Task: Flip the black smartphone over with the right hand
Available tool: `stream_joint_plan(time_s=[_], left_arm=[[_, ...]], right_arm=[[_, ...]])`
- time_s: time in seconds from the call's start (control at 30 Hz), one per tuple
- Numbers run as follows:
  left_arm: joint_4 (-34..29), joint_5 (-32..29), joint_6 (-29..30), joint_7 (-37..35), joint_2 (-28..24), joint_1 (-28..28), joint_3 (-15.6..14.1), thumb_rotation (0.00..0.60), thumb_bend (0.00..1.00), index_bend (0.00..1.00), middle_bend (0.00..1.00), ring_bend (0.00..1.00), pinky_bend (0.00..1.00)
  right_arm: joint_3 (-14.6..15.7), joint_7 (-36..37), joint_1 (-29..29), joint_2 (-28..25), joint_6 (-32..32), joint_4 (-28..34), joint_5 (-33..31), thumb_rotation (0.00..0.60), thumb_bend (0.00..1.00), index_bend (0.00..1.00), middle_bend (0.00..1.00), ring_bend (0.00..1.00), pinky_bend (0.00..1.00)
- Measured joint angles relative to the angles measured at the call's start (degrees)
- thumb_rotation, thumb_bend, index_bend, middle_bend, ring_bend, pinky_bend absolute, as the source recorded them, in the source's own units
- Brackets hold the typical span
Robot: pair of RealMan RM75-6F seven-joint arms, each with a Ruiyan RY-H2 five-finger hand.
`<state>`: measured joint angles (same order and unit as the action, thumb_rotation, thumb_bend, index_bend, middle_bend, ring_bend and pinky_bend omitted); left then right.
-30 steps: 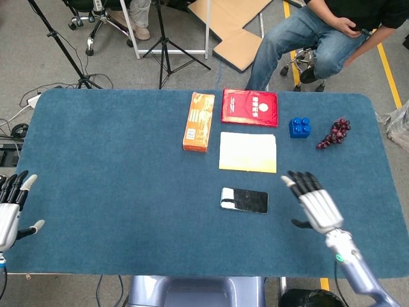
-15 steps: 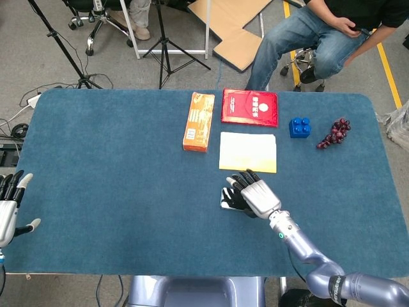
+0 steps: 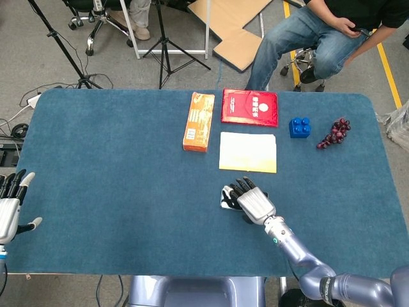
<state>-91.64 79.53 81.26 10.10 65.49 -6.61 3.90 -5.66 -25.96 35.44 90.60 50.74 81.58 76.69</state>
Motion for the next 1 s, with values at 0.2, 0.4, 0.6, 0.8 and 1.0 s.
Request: stream_joint_plan(time_s=[0.2,0.4,0.6,0.8,1.0], left_arm=[[-0.29,0.19,0.47,0.06,-0.01,0.24,-0.18,0.6,0.0,0.0,0.0,0.0,0.0],[-0.48,0.26,0.78,0.07,-0.09,0.36,-0.22,0.6,0.0,0.0,0.0,0.0,0.0],[-0.59,0.2,0.86,0.3,-0.18,0.38,-0.22,0.6,0.0,0.0,0.0,0.0,0.0],[-0.7,0.1,0.57,0.37,-0.37,0.3,-0.33,0.6,0.0,0.0,0.0,0.0,0.0],[-0.77,0.27,0.61,0.25,-0.46,0.3,-0.42,0.6,0.0,0.0,0.0,0.0,0.0]], right_arm=[[1.27,0.79,-0.29,0.66,1.57,-3.57,1.57,0.6,0.19,0.07,0.11,0.0,0.08],[2.36,2.6,-0.73,1.48,2.17,-5.71,2.03,0.6,0.19,0.07,0.11,0.0,0.08],[2.09,3.43,-0.61,2.01,1.83,-5.79,1.04,0.6,0.19,0.07,0.11,0.0,0.08],[2.27,3.39,-0.54,2.59,1.5,-7.3,0.26,0.6,0.19,0.07,0.11,0.0,0.11],[2.84,3.58,-0.53,2.73,0.98,-8.78,0.04,0.6,0.24,0.11,0.23,0.12,0.24]])
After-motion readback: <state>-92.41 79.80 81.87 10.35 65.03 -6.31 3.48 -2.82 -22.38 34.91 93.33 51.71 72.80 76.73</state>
